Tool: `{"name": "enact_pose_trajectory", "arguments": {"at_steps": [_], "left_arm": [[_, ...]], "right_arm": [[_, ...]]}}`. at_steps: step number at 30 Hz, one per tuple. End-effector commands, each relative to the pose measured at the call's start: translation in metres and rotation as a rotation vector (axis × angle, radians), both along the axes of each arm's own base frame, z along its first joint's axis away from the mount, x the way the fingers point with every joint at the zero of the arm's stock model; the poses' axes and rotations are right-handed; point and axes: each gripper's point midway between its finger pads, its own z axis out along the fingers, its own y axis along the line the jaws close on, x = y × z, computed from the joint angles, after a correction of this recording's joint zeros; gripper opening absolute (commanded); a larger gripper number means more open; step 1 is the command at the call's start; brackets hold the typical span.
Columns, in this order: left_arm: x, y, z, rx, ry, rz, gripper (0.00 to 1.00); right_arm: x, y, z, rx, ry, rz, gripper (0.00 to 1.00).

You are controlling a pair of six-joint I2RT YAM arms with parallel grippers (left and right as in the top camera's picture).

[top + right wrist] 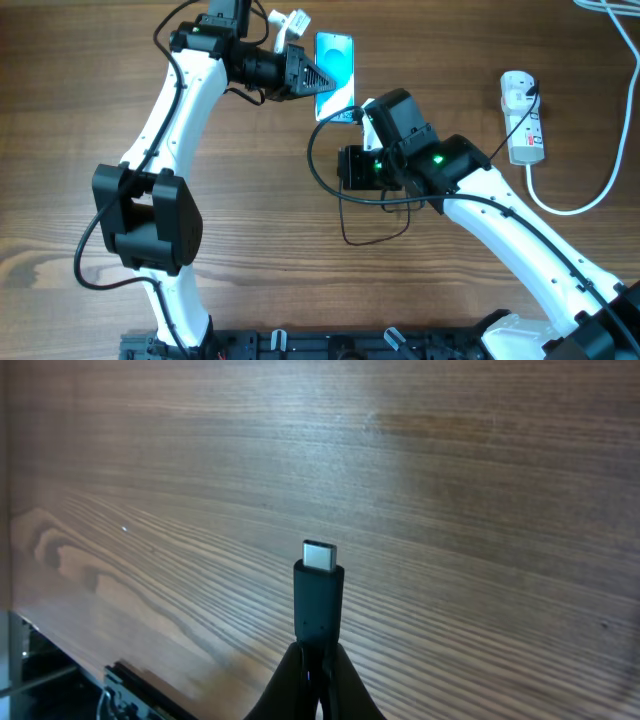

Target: Plug charger to phone and switch on socket

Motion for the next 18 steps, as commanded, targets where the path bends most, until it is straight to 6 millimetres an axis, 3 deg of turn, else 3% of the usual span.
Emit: {"name": "enact_pose_trajectory", "arguments": {"at_steps": [1, 6, 18], "left_arm": [[-0.011, -0.009, 0.007, -0.007, -0.035, -0.047, 0.04], [-0.016, -0.022, 0.003, 0.024, -0.063, -0.075, 0.04], [-0.012, -0.015, 0.000, 0.041, -0.088, -0.068, 0.04]], "right_arm": [[0.008, 0.007, 0.009, 0.025, -0.025, -0.004, 0.04], [0.008, 0.009, 0.010, 0.036, -0.024, -0.002, 0.05], [0.011, 0.010, 0.014, 0.030, -0.060, 0.027, 0.04]]}}
